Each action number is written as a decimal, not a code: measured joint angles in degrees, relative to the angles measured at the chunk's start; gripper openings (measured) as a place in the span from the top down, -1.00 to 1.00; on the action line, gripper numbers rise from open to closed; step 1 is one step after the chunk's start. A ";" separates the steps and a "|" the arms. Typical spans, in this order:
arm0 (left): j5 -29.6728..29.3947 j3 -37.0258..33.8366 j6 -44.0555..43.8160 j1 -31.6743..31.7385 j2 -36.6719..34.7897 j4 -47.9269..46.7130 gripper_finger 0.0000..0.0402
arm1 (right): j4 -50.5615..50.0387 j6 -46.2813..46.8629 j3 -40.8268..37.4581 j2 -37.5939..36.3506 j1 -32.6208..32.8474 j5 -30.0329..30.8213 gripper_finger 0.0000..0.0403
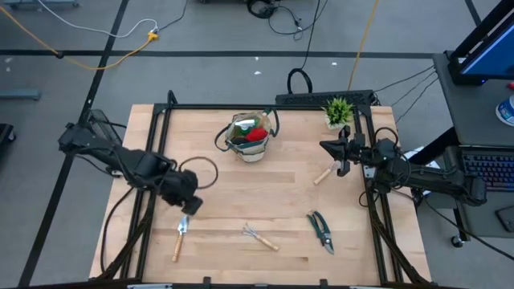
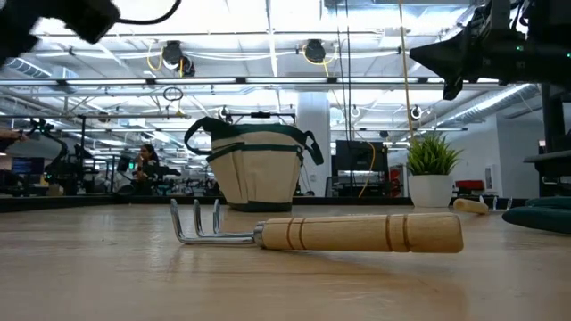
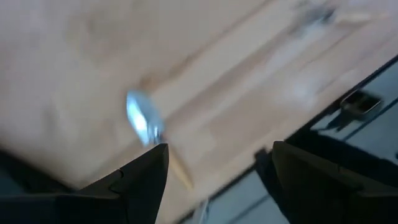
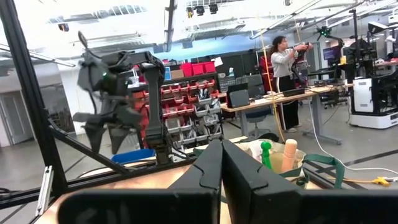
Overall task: Pick & Place Garden tools in Gardening bag
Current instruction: Put the trowel into the gardening bag
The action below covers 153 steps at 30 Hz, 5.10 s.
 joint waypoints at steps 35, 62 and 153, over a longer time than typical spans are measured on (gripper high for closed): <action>2.89 -0.04 -45.58 -27.56 21.50 12.79 -0.46 | -0.01 0.10 0.00 0.00 0.00 0.01 1.00; 2.69 0.24 -46.84 -32.28 37.61 20.62 -0.46 | 2.66 0.12 0.02 0.02 0.02 -0.26 1.00; -3.47 -0.02 7.61 18.77 6.82 75.13 0.66 | -11.69 -39.26 28.22 23.60 0.02 -1.48 1.00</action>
